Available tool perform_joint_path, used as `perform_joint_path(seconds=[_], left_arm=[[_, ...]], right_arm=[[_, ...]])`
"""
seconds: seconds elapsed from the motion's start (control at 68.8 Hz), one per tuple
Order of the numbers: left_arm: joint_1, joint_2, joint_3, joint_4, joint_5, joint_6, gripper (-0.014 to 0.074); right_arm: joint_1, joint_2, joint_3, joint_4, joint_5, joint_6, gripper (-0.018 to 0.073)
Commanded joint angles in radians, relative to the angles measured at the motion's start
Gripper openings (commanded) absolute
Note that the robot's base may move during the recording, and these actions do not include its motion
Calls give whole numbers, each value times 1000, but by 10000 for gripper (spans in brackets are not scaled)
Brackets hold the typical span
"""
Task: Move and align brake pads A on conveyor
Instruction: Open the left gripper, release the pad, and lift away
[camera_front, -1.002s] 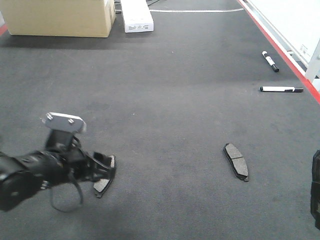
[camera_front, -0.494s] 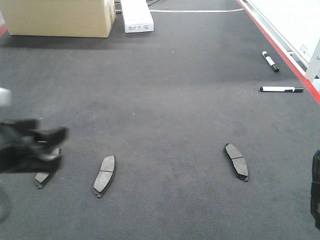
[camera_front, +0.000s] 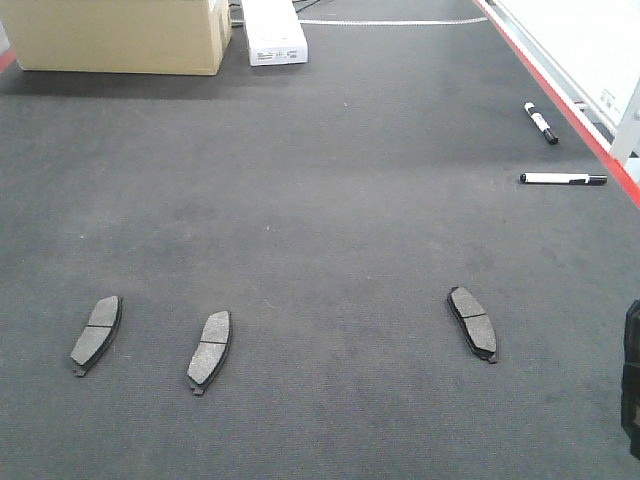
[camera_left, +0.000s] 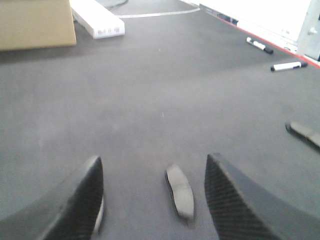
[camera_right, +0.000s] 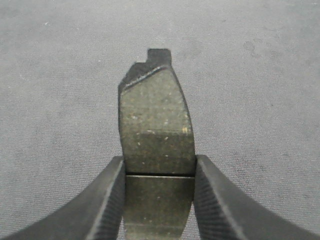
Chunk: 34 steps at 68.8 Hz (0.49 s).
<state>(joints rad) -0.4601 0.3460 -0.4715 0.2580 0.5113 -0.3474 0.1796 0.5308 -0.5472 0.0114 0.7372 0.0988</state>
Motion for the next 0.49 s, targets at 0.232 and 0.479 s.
perform_joint_path(seconds=[0.232,0.479], left_arm=[[-1,-201,25,-8,-58,-5,417],[-1,-201,25,-19,-7,-6,417]], right_arm=[[-6,1,-32,-5,-90,-8,-6],[-6,1,-32,-5,-90,-8,-6]])
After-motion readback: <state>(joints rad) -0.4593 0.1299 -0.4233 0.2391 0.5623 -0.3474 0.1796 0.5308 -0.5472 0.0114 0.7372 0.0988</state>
